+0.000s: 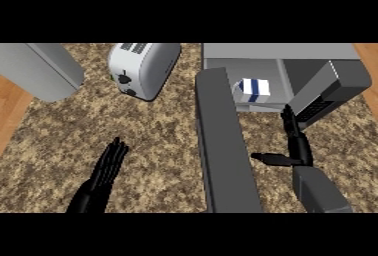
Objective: Pick up the milk, place it into the microwave and close the microwave
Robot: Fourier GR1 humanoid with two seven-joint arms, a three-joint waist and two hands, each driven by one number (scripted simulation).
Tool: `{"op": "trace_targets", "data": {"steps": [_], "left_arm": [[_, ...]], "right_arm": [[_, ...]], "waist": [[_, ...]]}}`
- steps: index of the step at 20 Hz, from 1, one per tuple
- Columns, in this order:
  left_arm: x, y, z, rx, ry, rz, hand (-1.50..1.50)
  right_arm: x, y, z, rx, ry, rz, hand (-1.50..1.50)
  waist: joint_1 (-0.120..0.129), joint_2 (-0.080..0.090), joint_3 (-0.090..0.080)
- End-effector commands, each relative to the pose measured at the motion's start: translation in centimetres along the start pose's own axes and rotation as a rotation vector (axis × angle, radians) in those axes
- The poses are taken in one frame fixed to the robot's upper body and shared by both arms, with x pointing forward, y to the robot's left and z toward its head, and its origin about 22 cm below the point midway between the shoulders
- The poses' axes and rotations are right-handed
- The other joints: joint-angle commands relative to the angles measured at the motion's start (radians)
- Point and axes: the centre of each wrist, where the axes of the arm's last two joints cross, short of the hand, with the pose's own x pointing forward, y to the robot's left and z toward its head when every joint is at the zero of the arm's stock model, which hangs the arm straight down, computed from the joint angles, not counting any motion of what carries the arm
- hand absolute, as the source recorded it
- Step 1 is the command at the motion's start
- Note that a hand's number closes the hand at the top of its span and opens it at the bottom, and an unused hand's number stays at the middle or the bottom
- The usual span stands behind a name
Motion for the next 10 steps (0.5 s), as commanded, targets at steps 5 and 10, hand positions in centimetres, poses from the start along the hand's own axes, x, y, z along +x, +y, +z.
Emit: {"op": "trace_targets", "data": {"steps": [5,10], "left_arm": [[1.0,0.6,-1.2,-0.138,0.067,-0.002,1.5],[-0.4,-0.5,-0.8,-0.181,0.103,-0.098,1.5]], "right_arm": [[-1.6,-1.2,4.1,0.011,-0.082,-0.25,-1.5],[-0.8,-3.2,3.8,0.042,-0.111,-0.255,-1.5]], "waist": [[-0.023,-0.008,-0.001],[-0.026,-0.011,-0.002]]}}
